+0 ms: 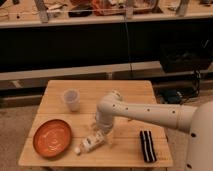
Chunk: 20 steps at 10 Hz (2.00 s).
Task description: Stand the bottle upright
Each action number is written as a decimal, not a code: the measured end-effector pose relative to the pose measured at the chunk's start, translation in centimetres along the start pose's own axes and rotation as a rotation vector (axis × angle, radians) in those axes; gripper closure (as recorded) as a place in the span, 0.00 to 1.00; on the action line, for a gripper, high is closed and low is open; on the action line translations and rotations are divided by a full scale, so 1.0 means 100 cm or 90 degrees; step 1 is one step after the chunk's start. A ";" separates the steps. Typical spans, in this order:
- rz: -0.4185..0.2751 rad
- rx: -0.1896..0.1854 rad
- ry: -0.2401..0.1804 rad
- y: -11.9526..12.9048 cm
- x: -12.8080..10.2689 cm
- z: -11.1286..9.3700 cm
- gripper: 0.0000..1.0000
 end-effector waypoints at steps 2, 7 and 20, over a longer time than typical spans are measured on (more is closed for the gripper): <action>0.004 -0.012 0.007 -0.002 -0.002 0.001 0.20; -0.014 -0.024 0.032 -0.012 -0.029 0.006 0.20; -0.023 -0.025 0.088 -0.013 -0.051 0.001 0.20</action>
